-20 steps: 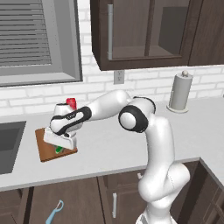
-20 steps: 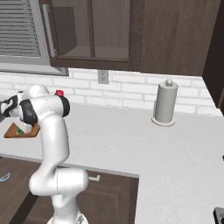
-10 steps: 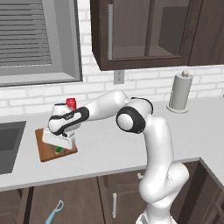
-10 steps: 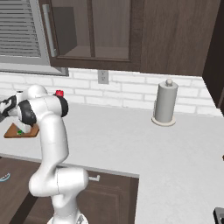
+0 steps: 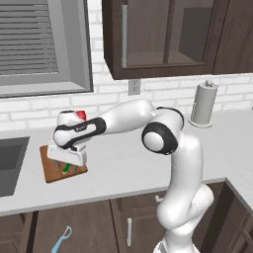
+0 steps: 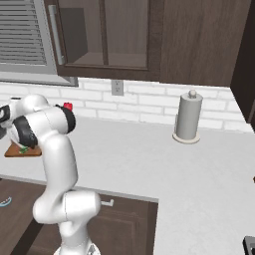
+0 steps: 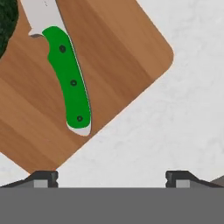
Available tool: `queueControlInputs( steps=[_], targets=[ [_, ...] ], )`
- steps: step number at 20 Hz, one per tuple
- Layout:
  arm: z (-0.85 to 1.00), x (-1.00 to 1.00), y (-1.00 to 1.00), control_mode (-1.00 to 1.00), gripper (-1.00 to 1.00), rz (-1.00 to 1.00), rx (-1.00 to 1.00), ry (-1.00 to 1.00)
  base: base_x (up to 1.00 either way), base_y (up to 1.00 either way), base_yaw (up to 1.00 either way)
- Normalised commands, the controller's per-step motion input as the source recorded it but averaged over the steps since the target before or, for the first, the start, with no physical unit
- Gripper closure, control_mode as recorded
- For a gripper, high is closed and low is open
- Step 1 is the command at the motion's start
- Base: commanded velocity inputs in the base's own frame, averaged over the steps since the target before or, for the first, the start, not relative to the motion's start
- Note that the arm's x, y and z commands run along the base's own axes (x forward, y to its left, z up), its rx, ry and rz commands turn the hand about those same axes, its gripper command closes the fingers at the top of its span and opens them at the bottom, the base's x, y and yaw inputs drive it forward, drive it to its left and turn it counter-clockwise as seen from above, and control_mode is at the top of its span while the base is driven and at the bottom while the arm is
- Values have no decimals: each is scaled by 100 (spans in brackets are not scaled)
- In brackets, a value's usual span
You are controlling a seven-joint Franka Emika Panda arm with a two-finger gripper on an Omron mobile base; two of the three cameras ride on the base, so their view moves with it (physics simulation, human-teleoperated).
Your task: Place the appropriate cutting tool for cutting the broccoli skin on the cutting board.
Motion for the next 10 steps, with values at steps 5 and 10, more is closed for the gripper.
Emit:
queueControlInputs(
  steps=[5,10],
  targets=[
    [71,-44,-19,-100,-100,0,0,-9,0,0,0],
    [57,-46,-30,-100,-100,0,0,-9,0,0,0]
  ],
)
